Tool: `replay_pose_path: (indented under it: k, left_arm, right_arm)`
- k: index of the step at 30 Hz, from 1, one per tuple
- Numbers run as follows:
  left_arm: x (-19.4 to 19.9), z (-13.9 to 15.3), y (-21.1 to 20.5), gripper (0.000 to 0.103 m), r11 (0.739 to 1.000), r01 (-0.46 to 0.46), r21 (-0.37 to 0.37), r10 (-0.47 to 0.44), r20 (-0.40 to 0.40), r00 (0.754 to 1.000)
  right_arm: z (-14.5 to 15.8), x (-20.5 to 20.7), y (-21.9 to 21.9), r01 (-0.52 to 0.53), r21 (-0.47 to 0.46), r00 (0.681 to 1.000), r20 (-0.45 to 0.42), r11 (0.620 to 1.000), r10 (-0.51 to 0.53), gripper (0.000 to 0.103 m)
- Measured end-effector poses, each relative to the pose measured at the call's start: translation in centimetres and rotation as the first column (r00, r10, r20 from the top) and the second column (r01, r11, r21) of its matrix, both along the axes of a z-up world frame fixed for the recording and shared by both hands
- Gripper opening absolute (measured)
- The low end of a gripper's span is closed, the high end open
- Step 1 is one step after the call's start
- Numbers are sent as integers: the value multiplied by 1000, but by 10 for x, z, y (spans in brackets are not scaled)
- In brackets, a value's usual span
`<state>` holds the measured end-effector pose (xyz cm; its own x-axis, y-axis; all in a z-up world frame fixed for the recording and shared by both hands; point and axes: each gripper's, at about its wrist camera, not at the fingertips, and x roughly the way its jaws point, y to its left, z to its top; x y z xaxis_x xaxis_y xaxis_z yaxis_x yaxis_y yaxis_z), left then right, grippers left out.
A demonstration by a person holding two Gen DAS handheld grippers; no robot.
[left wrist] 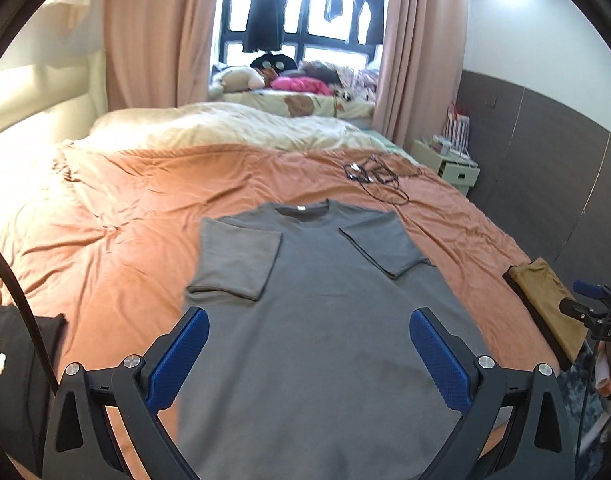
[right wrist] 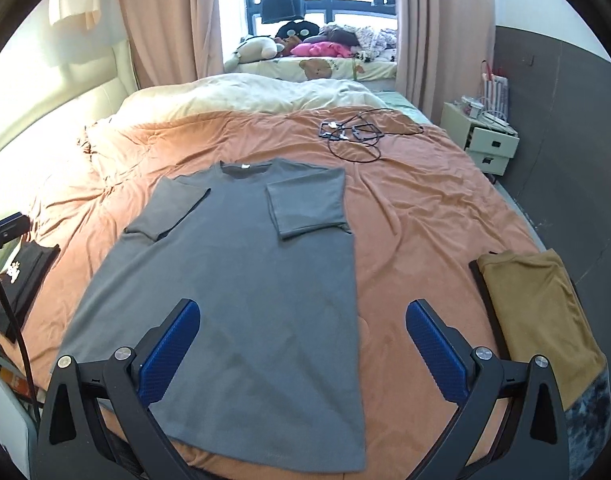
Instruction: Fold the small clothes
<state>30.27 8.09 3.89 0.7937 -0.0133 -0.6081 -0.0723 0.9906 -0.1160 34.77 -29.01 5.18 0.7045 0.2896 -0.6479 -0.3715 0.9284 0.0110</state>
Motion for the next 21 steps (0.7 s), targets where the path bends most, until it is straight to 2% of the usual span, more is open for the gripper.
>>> replay_pose_path:
  k: [5,9,13,16,21]
  left_arm:
    - [-40,1,14,101,1000,-8,2,8,24,1000]
    - [-71,0,23,101,1000,-25,1,25,39,999]
    - [-101,-10,35,101,999,-49,1,49,9,999]
    - [-123,-16,46,101,997,-70,-15,70,21,997]
    - [-152,-31,64,101,994,-102,-42,103,18,994]
  right_arm:
    - [-5,-26,-8,15,-1,1000,-10,1000,-15,103]
    - [-2,-48,-19,5,37,1000,-18,999,-5,103]
    - [-5,-65,-25,9,8,1000,7,1000,-9,103]
    - [-13,-76,-26,12,-23,1000,8,1000,-12,103]
    - [-24,-86,-34,26,-20,999,-45,999,-27,103]
